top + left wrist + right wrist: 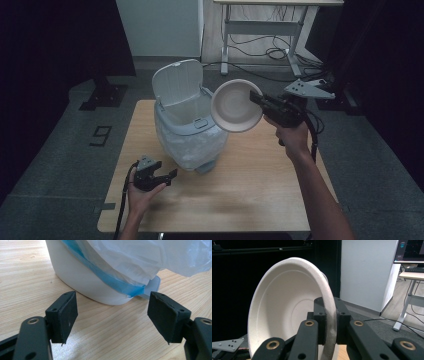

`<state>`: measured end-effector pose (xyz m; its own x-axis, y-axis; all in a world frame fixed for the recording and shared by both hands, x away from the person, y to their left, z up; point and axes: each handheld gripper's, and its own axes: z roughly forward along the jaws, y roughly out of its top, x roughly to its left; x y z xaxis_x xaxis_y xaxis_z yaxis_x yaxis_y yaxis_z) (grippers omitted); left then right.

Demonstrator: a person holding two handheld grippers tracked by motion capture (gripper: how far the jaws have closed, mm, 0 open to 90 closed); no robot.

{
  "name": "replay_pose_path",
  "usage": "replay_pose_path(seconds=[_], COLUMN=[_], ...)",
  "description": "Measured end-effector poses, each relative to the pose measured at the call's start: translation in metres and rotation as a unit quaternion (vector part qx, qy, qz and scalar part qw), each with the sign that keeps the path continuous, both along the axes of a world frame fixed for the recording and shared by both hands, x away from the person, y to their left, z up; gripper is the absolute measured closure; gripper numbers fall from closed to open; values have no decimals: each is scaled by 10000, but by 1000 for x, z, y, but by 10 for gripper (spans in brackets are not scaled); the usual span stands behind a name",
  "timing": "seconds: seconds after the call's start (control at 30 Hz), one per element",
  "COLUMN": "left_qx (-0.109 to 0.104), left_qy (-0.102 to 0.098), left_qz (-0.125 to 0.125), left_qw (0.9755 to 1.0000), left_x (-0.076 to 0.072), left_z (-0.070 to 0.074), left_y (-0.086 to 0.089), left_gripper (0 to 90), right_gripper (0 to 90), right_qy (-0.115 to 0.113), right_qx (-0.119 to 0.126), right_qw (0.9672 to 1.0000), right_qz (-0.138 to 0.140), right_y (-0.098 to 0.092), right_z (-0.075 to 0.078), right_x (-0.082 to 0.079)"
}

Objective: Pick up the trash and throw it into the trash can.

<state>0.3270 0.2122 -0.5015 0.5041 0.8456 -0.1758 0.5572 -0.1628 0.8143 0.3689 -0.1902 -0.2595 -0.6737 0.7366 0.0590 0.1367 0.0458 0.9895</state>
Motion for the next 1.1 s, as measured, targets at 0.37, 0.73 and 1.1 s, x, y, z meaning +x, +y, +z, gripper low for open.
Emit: replay_pose_path(seconds=[0.37, 0.73, 1.1], left_qx=[12, 7, -1], left_qy=[17, 31, 36], left_qz=[-7, -30, -49], left_qw=[10000, 10000, 10000], left_x=[0, 1, 1], left_z=[0, -1, -1], left_y=[0, 0, 0], left_gripper=[242, 242, 242], right_gripper=[828, 827, 827], right_qy=[-40, -63, -72], right_qx=[-18, -41, -154], right_qw=[10000, 9999, 9997], right_qz=[67, 124, 161], right_y=[11, 23, 37], right_z=[7, 10, 8], right_x=[3, 9, 20])
